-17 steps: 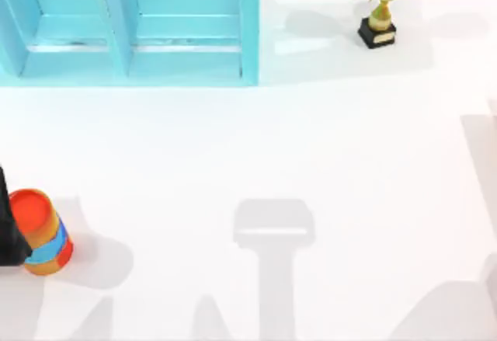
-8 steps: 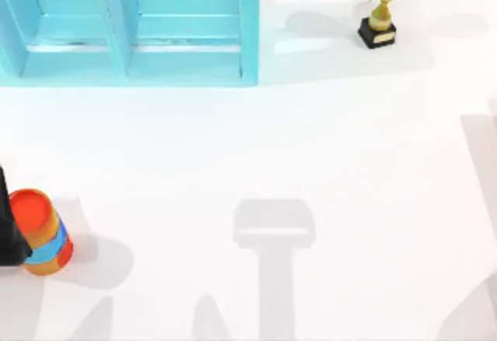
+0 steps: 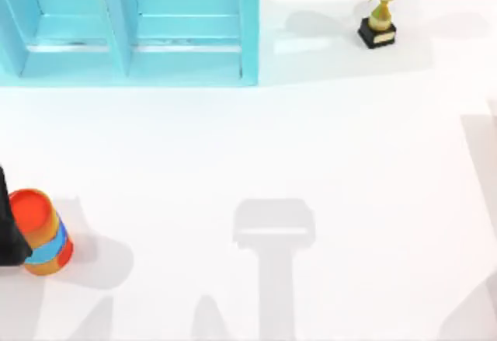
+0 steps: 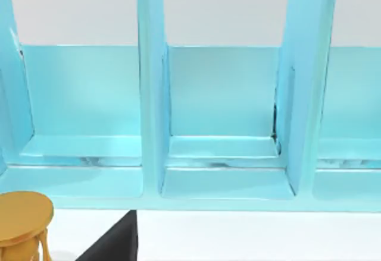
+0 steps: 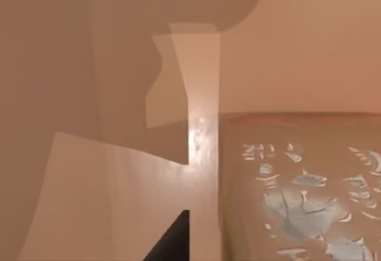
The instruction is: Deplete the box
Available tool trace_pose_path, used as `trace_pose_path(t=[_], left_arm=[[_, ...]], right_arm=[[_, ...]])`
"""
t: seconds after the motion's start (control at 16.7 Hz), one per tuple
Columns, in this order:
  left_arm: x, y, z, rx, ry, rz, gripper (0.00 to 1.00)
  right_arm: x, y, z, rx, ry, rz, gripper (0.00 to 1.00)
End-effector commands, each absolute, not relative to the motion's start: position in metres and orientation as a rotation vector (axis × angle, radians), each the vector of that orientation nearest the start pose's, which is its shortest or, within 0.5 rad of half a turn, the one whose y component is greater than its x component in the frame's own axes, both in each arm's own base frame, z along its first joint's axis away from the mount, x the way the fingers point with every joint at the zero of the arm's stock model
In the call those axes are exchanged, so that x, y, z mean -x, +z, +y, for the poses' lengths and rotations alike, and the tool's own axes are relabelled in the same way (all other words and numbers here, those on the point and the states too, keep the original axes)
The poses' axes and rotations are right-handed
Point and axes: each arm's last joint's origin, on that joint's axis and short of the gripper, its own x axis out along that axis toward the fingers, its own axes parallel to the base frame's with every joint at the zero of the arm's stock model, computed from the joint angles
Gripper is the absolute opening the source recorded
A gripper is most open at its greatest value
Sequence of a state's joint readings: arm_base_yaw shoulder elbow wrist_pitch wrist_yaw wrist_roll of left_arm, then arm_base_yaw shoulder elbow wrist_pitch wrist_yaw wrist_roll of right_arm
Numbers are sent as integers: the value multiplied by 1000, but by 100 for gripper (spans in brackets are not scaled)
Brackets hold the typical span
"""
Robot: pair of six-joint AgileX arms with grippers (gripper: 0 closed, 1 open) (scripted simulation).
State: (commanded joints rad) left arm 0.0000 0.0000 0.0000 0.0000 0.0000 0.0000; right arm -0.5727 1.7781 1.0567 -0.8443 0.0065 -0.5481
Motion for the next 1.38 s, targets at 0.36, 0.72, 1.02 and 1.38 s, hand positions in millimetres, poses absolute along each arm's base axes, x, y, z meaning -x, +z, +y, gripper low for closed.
trace_pose_path(t=[0.36, 0.72, 1.02, 1.38], left_arm=[[-106, 160, -1, 0, 0, 0, 100], [-106, 160, -1, 0, 0, 0, 100], [-106, 160, -1, 0, 0, 0, 100], [-106, 160, -1, 0, 0, 0, 100]], right_arm=[[-256, 142, -164, -10, -23, 1570, 10], [-256, 142, -164, -10, -23, 1570, 0], [-257, 144, -164, -10, -25, 1567, 0], [-264, 194, -170, -11, -24, 1572, 0]])
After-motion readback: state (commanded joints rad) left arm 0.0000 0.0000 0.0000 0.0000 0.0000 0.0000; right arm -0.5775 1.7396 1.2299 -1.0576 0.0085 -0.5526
